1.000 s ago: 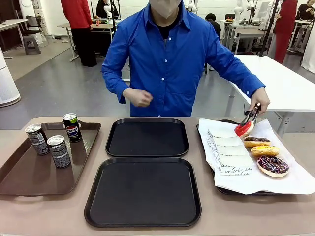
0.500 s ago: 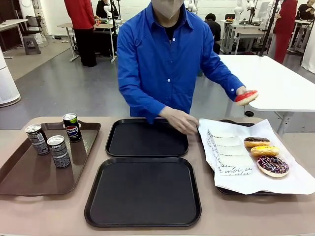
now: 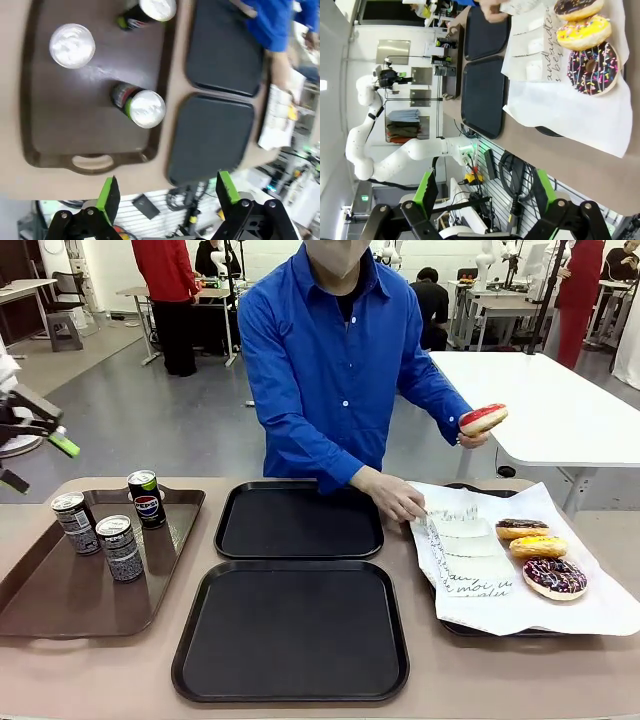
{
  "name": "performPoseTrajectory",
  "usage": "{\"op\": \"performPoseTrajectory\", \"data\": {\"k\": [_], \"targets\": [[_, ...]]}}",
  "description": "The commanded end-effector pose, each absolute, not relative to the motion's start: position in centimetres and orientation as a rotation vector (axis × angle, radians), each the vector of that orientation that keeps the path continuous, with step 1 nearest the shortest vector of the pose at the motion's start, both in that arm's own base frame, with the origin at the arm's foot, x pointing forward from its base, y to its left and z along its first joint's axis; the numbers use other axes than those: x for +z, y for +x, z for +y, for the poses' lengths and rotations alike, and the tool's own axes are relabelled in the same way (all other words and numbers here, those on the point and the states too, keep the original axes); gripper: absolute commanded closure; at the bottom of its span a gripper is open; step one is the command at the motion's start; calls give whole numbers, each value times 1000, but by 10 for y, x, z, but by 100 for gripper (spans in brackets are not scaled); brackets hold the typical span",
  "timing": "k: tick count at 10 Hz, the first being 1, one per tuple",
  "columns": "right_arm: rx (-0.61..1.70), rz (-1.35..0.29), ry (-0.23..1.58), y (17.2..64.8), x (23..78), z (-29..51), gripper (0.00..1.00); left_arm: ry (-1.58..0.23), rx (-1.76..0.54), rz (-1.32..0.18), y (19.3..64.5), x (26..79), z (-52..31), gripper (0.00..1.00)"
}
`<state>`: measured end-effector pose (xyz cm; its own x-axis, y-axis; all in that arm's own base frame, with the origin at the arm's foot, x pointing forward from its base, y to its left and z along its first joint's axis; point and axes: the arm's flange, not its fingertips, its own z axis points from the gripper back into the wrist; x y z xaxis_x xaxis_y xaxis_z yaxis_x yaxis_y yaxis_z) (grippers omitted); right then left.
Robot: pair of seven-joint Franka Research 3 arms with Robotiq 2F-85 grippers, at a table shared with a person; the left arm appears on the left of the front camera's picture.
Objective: Set up donuts and drinks on trays.
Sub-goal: Pick up one Pepsi coke and place it on the Flat Tray.
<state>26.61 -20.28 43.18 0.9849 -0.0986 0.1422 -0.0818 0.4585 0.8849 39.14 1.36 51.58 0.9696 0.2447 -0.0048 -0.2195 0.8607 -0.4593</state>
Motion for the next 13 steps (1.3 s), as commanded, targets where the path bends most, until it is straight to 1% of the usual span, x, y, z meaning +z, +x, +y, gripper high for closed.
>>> {"op": "performPoseTrajectory", "data": {"k": [1, 3, 5, 7, 8, 9, 13], "targets": [[-2, -191, 1112, 266, 431, -204, 0, -253, 298, -3, 420, 499, -2, 0], [-2, -191, 1112, 266, 431, -204, 0, -59, 288, -61, 443, 474, -32, 0], [-2, -191, 1112, 266, 431, -204, 0, 3, 243, -115, 447, 461, -64, 0], [-2, -191, 1112, 266, 431, -204, 0, 15, 186, -95, 449, 445, -85, 0], [-2, -191, 1112, 266, 431, -204, 0, 9, 161, -57, 450, 438, -91, 0], [-2, -191, 1112, 266, 431, -204, 0, -5, 183, -93, 445, 451, -82, 0], [-2, -191, 1112, 266, 431, -204, 0, -5, 183, -93, 445, 451, -82, 0]]}}
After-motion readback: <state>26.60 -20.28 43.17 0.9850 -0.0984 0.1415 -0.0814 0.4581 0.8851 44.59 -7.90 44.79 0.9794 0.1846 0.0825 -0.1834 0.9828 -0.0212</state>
